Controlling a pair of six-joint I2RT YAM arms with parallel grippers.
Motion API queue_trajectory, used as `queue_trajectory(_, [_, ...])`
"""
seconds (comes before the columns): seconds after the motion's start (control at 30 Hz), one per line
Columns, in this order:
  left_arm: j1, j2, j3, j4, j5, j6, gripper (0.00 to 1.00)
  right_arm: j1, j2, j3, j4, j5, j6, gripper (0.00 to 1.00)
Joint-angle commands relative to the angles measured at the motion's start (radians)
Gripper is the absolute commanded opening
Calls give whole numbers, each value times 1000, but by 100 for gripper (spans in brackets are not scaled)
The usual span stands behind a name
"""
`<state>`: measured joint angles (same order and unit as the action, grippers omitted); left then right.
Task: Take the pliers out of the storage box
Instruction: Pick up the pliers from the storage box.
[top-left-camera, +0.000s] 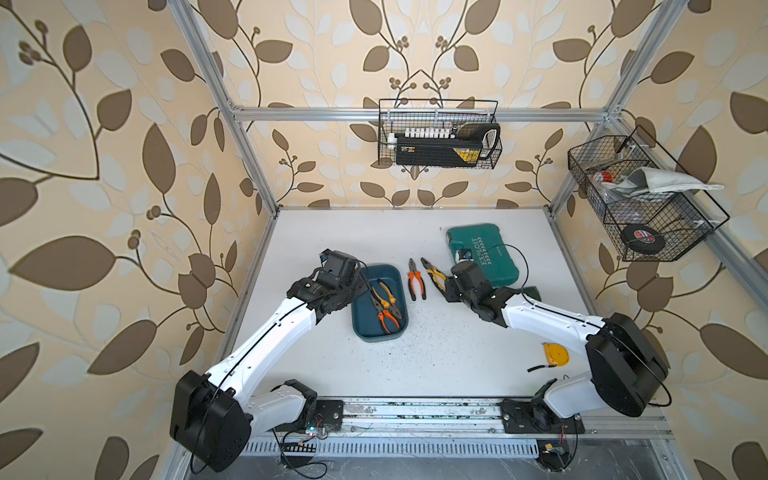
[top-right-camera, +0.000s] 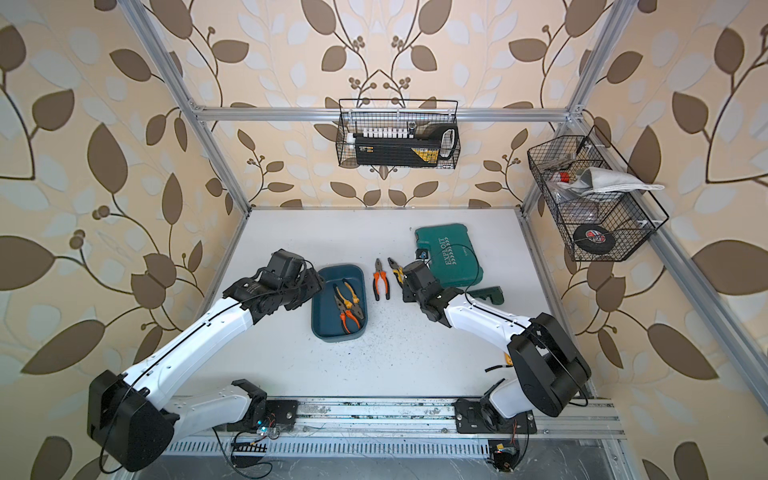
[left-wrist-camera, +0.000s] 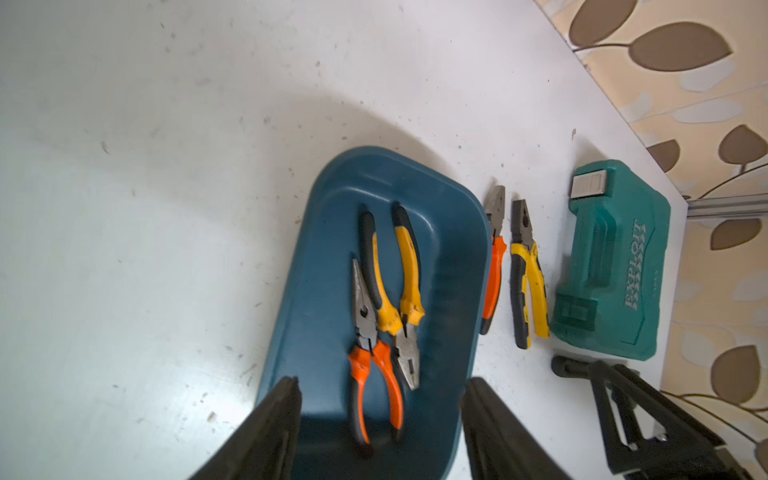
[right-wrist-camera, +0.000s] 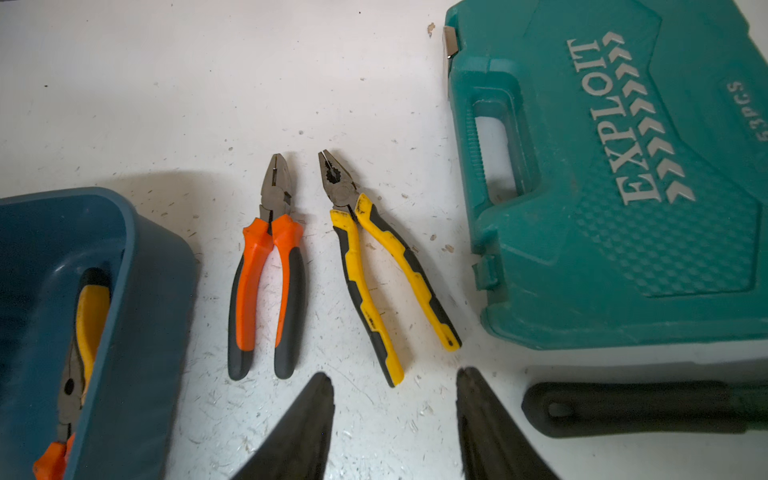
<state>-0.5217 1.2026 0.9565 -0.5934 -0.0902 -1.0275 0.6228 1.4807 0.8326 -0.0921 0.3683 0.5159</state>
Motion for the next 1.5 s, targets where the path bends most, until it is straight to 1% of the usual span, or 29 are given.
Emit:
queue_trajectory(0.0, [-46,80,20,-89,95,-205,65,-5,-8,21,-32,41,25,50])
queue_trajectory(0.07, [-63,121,44,-66,98,-224,66,-9,-23,12,-31,42,31,50])
queue_trajectory(0.2, [-69,222,161,-131,51,-192,62,-19,-46,-3,-22,38,37,50])
queue_trajectory(0.27, [-71,281,203,-149,27,-164,57,-25,-52,-7,-24,35,41,50])
queue_trajectory(0.37, [-71,341,231,-118,16,-136,52,-37,-56,-7,-25,17,48,50])
queue_trajectory(0.53, [-71,480,322,-130,32,-79,34,-48,-58,-12,-26,5,56,50])
queue_trajectory(0.6, [-70,515,338,-140,33,-85,32,-51,-58,-12,-25,0,58,50])
queue_trajectory(0.73, [-71,520,289,-54,44,-106,34,-57,-48,-12,-20,-11,65,50])
queue_trajectory(0.9, [-71,568,332,-89,16,-87,36,-62,-45,-12,-21,-18,69,50])
queue_trajectory(1.03, [-69,586,336,-101,-15,-79,37,-67,-43,-12,-21,-20,70,50])
queue_trajectory(1.13, [-69,606,340,-100,-6,-77,37,-69,-43,-14,-19,-24,72,50])
queue_trajectory(1.23, [-69,614,324,-81,3,-84,36,-71,-41,-12,-20,-28,73,50])
queue_trajectory(1.4, [-69,601,255,-17,18,-106,36,-76,-44,-14,-21,-31,76,50])
queue_trajectory(1.47, [-69,613,255,-18,16,-106,36,-75,-45,-14,-21,-35,77,50])
